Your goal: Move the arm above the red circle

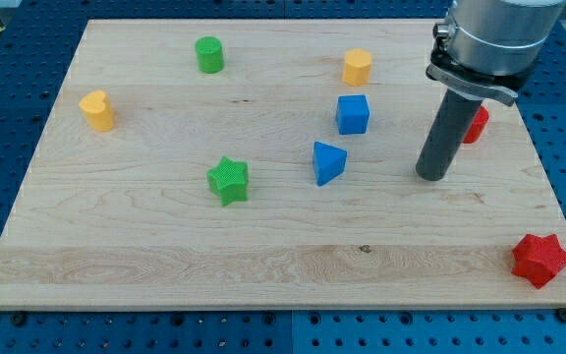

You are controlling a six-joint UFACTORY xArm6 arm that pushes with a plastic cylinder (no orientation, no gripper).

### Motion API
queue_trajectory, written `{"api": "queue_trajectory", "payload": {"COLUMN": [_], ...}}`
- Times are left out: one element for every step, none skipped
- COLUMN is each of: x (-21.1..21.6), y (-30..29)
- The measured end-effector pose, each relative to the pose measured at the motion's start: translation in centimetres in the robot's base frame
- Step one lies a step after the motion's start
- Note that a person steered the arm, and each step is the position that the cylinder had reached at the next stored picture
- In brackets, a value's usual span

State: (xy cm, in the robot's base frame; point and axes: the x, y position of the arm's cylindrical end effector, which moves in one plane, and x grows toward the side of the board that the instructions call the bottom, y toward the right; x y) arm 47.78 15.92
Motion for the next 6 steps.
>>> {"api": "queue_trajectory", "payload": {"x": [-0.8, -3.2, -4.2, -4.6, -6.5, -6.5], "y": [-1.2, -0.5, 1.7, 1.7, 1.7, 0.2]}}
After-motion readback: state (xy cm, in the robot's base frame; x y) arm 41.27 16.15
